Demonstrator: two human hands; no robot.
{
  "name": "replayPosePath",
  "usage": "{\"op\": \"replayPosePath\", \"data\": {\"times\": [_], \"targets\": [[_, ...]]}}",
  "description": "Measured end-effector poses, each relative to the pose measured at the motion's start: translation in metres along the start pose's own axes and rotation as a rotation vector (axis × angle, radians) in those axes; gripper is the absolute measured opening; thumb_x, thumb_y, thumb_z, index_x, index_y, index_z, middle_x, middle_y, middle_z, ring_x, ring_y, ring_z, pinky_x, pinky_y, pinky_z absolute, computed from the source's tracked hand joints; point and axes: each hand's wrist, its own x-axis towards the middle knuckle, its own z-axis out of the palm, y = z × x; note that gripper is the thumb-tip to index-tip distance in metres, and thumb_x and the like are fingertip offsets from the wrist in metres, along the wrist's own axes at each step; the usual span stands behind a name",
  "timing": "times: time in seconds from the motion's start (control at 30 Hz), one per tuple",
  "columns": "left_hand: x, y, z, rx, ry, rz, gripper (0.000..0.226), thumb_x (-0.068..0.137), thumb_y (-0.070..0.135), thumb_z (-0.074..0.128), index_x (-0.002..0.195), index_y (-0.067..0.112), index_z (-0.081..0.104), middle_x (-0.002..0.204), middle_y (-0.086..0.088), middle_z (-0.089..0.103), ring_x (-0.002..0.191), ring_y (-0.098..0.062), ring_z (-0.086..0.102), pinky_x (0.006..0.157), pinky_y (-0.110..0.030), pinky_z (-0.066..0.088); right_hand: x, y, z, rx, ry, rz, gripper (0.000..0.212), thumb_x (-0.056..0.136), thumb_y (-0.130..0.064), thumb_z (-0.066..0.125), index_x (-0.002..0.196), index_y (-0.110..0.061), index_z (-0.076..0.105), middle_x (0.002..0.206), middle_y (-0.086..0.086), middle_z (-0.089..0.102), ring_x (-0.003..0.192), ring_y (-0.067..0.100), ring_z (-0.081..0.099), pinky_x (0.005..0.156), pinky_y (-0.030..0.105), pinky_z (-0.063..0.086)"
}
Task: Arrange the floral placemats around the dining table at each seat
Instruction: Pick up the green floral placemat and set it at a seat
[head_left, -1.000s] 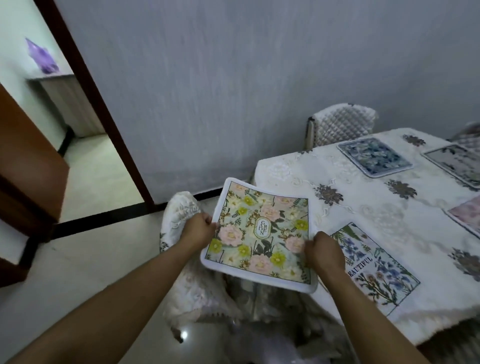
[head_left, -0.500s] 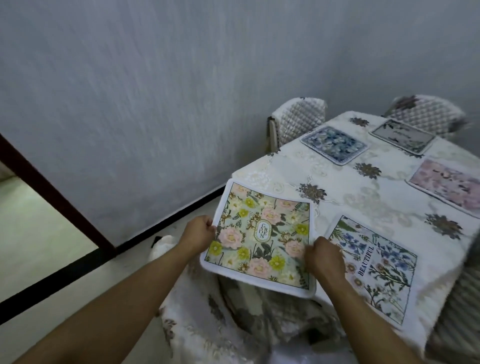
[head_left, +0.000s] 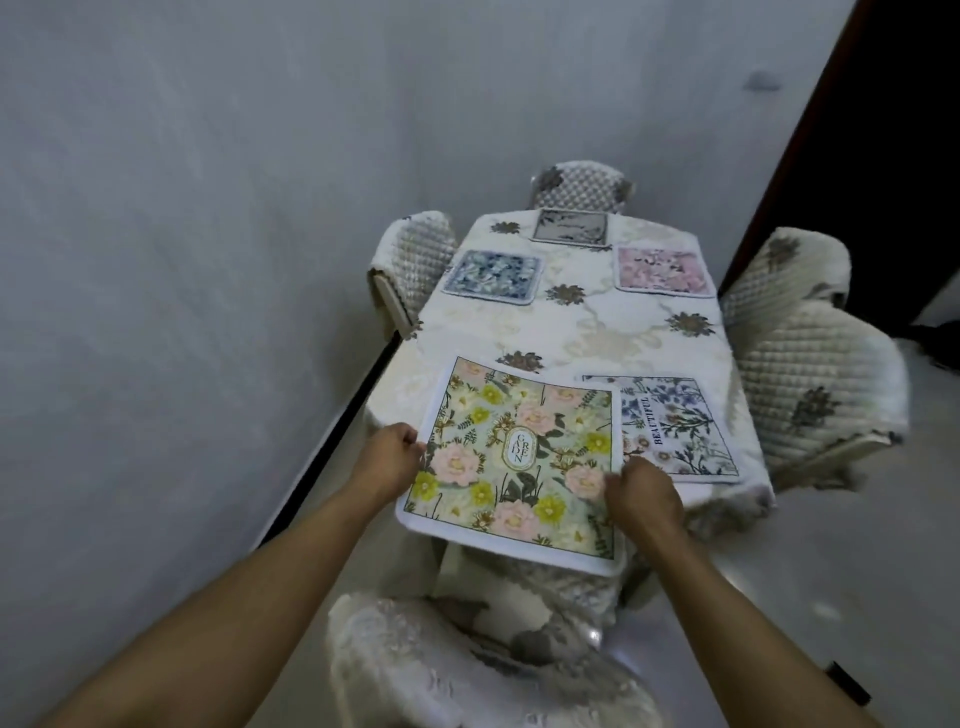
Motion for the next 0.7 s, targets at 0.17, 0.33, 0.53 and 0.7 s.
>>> {"op": "replayPosePath", "data": {"times": [0.17, 0.33, 0.53, 0.7], "targets": [[0.044, 0.001, 0.002, -0.035, -0.045, 0.024, 0.017, 0.094, 0.022, 0.057, 0.078, 0.018, 0.055, 0.071, 0.005, 0.06, 0.069, -0.016, 0.058, 0.054, -0.026, 0.037, 0.029, -0.015, 0.013, 0.002, 0.002, 0.055, 0.018, 0.092, -0.03, 0.054, 0.094, -0.012, 0.058, 0.097, 0.013, 0.068, 0.088, 0.031, 0.063, 0.069, 0.032, 0.046], [0.099, -0.013, 0.004, 0.023, -0.046, 0.002, 0.023, 0.095, 0.027, 0.057, 0.073, 0.021, 0.052, 0.069, 0.006, 0.059, 0.063, -0.008, 0.052, 0.05, -0.025, 0.031, 0.071, -0.045, 0.035, 0.04, 0.01, 0.077, 0.01, 0.091, -0.027, 0.052, 0.089, -0.018, 0.055, 0.095, 0.009, 0.068, 0.078, 0.027, 0.059, 0.066, 0.031, 0.042], [0.191, -0.045, 0.04, 0.047, -0.12, 0.016, 0.016, 0.094, 0.026, 0.056, 0.079, 0.018, 0.056, 0.085, -0.002, 0.067, 0.08, -0.023, 0.062, 0.06, -0.03, 0.04, 0.137, -0.063, 0.087, -0.023, -0.01, 0.157, 0.016, 0.092, -0.027, 0.051, 0.096, -0.014, 0.059, 0.097, 0.01, 0.067, 0.085, 0.03, 0.064, 0.068, 0.032, 0.048], [0.257, -0.069, 0.068, 0.057, -0.152, 0.036, 0.018, 0.093, 0.025, 0.057, 0.076, 0.022, 0.052, 0.076, 0.001, 0.059, 0.072, -0.019, 0.054, 0.06, -0.03, 0.035, 0.182, -0.065, 0.139, -0.071, -0.044, 0.197, 0.02, 0.094, -0.027, 0.051, 0.1, -0.009, 0.059, 0.1, 0.013, 0.066, 0.09, 0.032, 0.064, 0.068, 0.032, 0.045]]}}
